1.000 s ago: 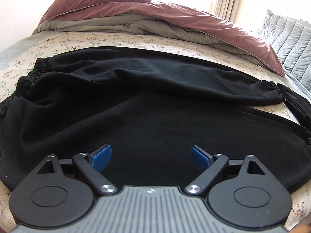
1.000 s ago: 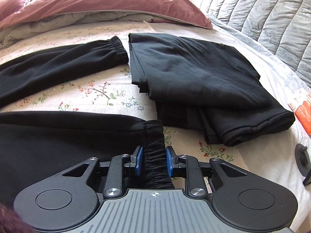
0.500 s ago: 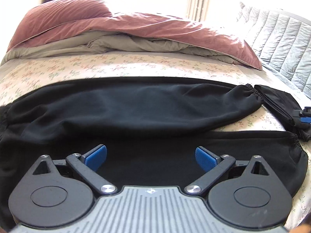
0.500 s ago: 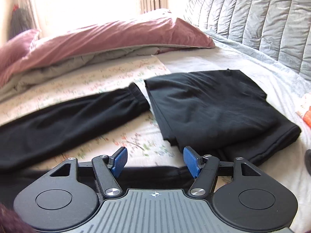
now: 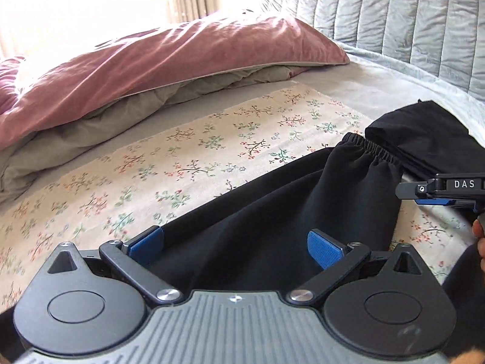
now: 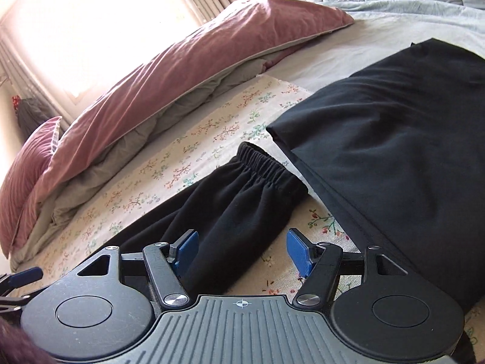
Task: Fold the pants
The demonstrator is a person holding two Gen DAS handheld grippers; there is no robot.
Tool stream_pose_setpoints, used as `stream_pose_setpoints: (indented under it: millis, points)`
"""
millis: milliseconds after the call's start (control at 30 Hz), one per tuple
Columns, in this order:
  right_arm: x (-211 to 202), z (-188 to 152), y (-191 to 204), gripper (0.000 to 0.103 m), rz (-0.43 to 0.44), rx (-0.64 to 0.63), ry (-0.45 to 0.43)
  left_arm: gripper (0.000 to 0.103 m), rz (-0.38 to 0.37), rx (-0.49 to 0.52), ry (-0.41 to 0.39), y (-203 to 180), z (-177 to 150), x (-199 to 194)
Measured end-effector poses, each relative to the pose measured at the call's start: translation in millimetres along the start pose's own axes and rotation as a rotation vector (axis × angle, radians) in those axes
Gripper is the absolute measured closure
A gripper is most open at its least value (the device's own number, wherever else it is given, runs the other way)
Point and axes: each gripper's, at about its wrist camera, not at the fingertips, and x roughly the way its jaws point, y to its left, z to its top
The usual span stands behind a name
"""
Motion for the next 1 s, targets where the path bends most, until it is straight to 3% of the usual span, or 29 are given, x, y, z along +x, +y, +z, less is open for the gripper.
stream_pose_setpoints:
  millis: [67, 167, 300, 333, 367, 400, 433, 467, 633, 833, 900, 933, 1000]
  points:
    - [17.8, -5.9, -9.9, 0.043, -0.022, 0.024, 0.023, 0.000, -0.005, 0.076, 0.022, -5.7, 9.4, 34.3]
    - [20.8, -8.6, -10.8, 0.043, -0.001, 0.002, -0.021, 0.000, -0.036, 0.130, 0.044, -7.4, 21.2, 74.3]
    - [25.5, -4.9, -20.2, 0.044, 0.043, 0.094, -0.065, 0.013, -0.138, 0.056, 0.072, -3.8, 36.7, 109.5]
    - [27.0, -4.8, -24.7, 0.048, 0.060, 0.131, -0.081, 0.016, -0.168, 0.028, 0.070, -3.8, 38.8, 114.7]
    - [27.8, -4.4, -28.2, 0.062, 0.063, 0.150, -0.095, 0.027, -0.199, 0.004, 0.059, -4.5, 40.1, 118.4]
    - [28.6, -4.3, -30.5, 0.070, 0.055, 0.156, -0.102, 0.055, -0.227, -0.013, 0.043, -5.5, 41.5, 119.0]
    - [29.2, -4.0, -33.1, 0.086, 0.040, 0.155, -0.102, 0.077, -0.242, -0.031, 0.037, -6.8, 44.2, 121.1]
    - [28.2, -4.3, -36.0, 0.093, 0.029, 0.152, -0.102, 0.092, -0.243, -0.053, 0.035, -7.5, 46.1, 122.3]
    - [14.7, -5.6, -34.9, 0.098, -0.043, 0.140, -0.152, 0.093, -0.182, -0.111, -0.101, -11.1, 45.1, 115.3]
    - [19.3, -9.4, -27.4, 0.097, -0.124, 0.073, -0.140, 0.088, -0.092, -0.089, -0.089, -24.1, 37.7, 131.3]
    - [18.2, -6.5, -25.5, 0.095, -0.125, 0.054, -0.120, 0.078, -0.068, -0.097, -0.077, -25.9, 41.2, 128.1]
    - [18.3, -4.1, -23.3, 0.086, -0.121, 0.054, -0.109, 0.075, -0.058, -0.099, -0.068, -27.1, 42.4, 123.9]
    - [15.2, 0.5, -21.4, 0.081, -0.113, 0.074, -0.096, 0.053, -0.047, -0.089, -0.067, -30.1, 42.4, 109.6]
